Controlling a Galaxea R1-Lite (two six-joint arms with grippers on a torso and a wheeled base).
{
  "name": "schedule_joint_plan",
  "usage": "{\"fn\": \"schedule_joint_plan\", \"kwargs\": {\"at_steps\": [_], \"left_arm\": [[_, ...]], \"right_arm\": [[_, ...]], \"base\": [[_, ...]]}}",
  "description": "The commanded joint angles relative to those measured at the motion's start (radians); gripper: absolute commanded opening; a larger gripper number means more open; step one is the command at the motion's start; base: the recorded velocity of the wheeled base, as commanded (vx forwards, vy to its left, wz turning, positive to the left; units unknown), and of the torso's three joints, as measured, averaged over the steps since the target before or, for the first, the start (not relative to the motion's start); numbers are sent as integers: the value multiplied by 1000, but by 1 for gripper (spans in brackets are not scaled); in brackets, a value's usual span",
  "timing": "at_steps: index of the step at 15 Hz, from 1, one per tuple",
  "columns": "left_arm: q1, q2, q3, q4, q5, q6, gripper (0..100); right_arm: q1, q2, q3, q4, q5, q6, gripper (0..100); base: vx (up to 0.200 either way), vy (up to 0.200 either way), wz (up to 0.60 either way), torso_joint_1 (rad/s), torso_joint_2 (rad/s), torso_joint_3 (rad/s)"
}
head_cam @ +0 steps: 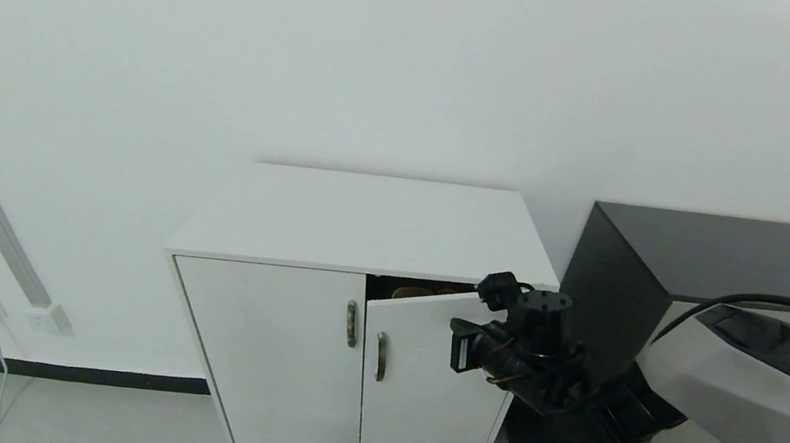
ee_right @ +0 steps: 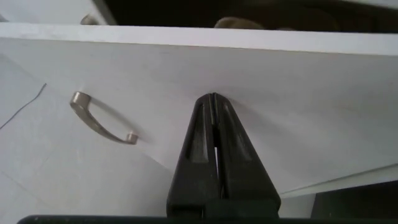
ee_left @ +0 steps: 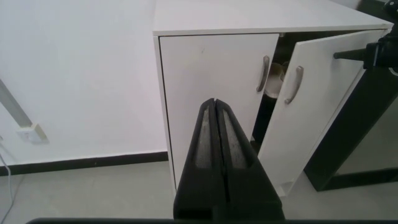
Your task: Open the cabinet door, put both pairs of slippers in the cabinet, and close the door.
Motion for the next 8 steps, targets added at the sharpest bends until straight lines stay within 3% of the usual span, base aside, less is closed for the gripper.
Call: {"fn": "schedule_joint_plan", "kwargs": {"at_steps": [1, 8], "left_arm": [[0, 1, 0, 0, 0, 1, 0], [0, 1, 0, 0, 0, 1, 0]], "right_arm": [[-2, 24, -36, 10, 0, 0, 0], [-13, 65, -112, 25, 0, 0, 0]], "base": [[0, 0, 0, 0, 0, 0], [0, 0, 0, 0, 0, 0]]}}
